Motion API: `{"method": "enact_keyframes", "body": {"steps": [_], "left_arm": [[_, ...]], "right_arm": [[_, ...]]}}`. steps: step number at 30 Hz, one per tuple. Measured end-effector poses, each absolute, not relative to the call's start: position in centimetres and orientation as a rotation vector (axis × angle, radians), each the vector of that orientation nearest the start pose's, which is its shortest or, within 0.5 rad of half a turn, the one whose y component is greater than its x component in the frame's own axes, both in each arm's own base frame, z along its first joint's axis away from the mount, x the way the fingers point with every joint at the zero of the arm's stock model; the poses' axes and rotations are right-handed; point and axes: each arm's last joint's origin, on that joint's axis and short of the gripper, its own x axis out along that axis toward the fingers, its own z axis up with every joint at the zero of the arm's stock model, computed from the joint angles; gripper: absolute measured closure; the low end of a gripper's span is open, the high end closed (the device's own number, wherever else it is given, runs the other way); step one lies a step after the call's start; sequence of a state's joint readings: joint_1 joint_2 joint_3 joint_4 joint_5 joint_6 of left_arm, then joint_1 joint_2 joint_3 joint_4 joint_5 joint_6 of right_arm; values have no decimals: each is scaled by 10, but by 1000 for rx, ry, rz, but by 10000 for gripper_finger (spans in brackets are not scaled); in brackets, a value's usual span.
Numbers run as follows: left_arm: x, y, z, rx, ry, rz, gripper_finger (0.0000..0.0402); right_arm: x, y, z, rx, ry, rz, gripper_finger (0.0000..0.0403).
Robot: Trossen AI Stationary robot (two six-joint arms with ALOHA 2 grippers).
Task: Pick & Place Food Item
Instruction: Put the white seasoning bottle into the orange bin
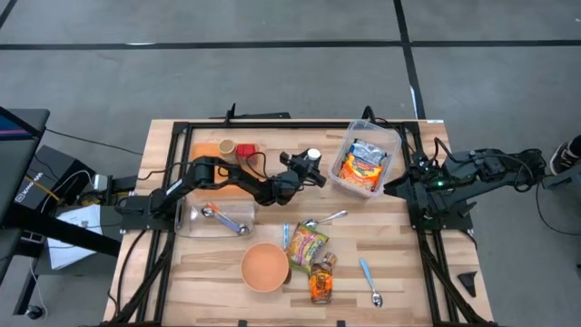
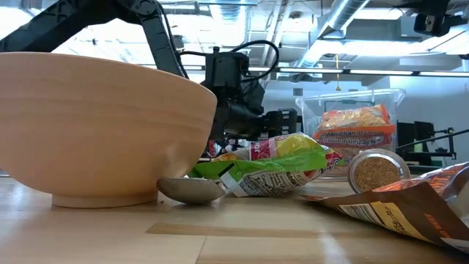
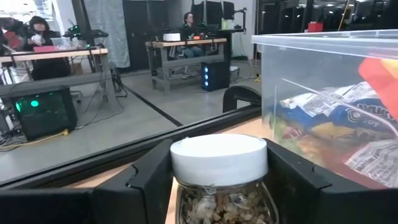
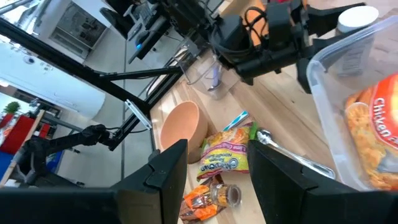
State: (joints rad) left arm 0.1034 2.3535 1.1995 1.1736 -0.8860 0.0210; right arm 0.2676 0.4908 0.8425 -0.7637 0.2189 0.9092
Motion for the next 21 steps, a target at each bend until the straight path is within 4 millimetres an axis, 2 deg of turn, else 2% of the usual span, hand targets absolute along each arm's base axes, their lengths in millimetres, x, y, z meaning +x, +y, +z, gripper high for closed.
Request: {"method": "enact_keyframes", "body": {"steps": [6,8,11,14,17,21], "left_arm": [[442,69,92,6,-10,957,201],[442,69,93,4,-12,955,160],[443,69,93,5,-7,954,76],[443,68,96,2,-14,953,22],[443,65,103,-2,-29,948,11],[443,61,121,-1,-45,939,30]], "right_arm": [[83,16,330,792,389,-152,240],[83,16,330,792,390,-152,240],[83,16,330,792,389,-152,240],[83,16,330,792,389,-152,240],[83,16,330,792,389,-152,240],[83,16,330,792,389,-152,240]]}}
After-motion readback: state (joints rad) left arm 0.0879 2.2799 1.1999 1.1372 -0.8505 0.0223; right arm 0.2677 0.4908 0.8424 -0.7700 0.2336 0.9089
